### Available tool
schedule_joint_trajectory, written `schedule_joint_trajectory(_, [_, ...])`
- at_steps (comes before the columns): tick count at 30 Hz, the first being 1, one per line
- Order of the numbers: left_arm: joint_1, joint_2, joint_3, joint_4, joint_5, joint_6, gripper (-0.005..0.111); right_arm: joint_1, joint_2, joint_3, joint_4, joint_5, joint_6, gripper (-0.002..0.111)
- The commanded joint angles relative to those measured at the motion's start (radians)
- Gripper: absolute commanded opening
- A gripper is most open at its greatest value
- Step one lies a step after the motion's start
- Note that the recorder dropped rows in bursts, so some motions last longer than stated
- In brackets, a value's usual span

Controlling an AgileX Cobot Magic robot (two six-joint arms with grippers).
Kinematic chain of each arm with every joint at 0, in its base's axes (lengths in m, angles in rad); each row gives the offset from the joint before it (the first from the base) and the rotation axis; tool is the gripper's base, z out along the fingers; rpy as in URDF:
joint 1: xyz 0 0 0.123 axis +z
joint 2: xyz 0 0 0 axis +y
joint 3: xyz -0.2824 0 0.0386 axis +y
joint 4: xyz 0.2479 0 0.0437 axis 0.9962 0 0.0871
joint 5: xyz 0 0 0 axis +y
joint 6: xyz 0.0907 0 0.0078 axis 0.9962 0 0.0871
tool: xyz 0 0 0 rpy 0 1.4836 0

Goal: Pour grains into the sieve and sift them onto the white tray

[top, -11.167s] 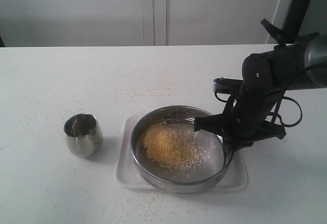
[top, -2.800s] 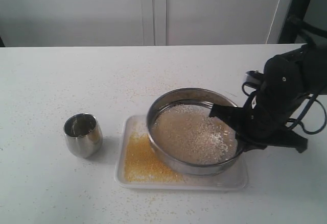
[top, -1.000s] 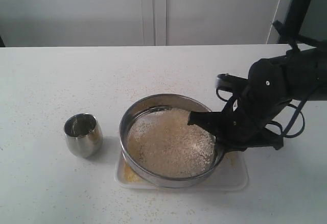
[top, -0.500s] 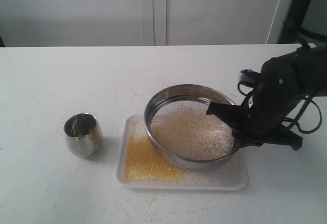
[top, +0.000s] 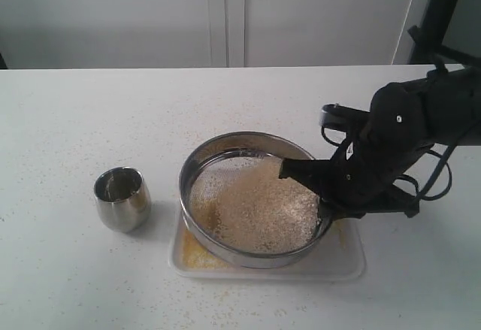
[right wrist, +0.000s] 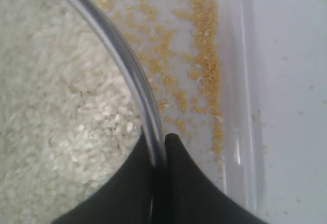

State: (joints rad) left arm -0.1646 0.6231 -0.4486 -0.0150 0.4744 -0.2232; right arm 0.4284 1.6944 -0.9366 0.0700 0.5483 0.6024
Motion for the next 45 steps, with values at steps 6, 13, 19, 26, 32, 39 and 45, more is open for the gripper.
schedule_joint_trajectory(6, [0.001, -0.006, 0.009, -0.009, 0.005, -0.004, 0.000, 0.002, -0.027, -0.010, -0.117, -0.014, 0.101, 0.000])
schedule_joint_trajectory(13, [0.001, -0.006, 0.009, -0.009, 0.005, -0.004, 0.000, -0.011, -0.018, -0.010, -0.138, -0.026, 0.167, 0.000])
schedule_joint_trajectory(19, [0.001, -0.006, 0.009, -0.009, 0.005, -0.004, 0.000, -0.014, -0.012, -0.010, -0.036, -0.043, 0.068, 0.000])
schedule_joint_trajectory(26, [0.001, -0.006, 0.009, -0.009, 0.005, -0.004, 0.000, 0.003, -0.014, -0.010, -0.070, -0.045, 0.082, 0.000])
schedule_joint_trajectory(32, [0.001, -0.006, 0.009, -0.009, 0.005, -0.004, 0.000, 0.048, -0.027, -0.010, -0.027, -0.027, 0.002, 0.000])
schedule_joint_trajectory(39, [0.001, -0.006, 0.009, -0.009, 0.005, -0.004, 0.000, 0.012, -0.029, -0.010, -0.088, -0.016, 0.184, 0.000])
schedule_joint_trajectory(45, [0.001, -0.006, 0.009, -0.009, 0.005, -0.004, 0.000, 0.012, -0.015, -0.007, -0.221, 0.013, 0.229, 0.000])
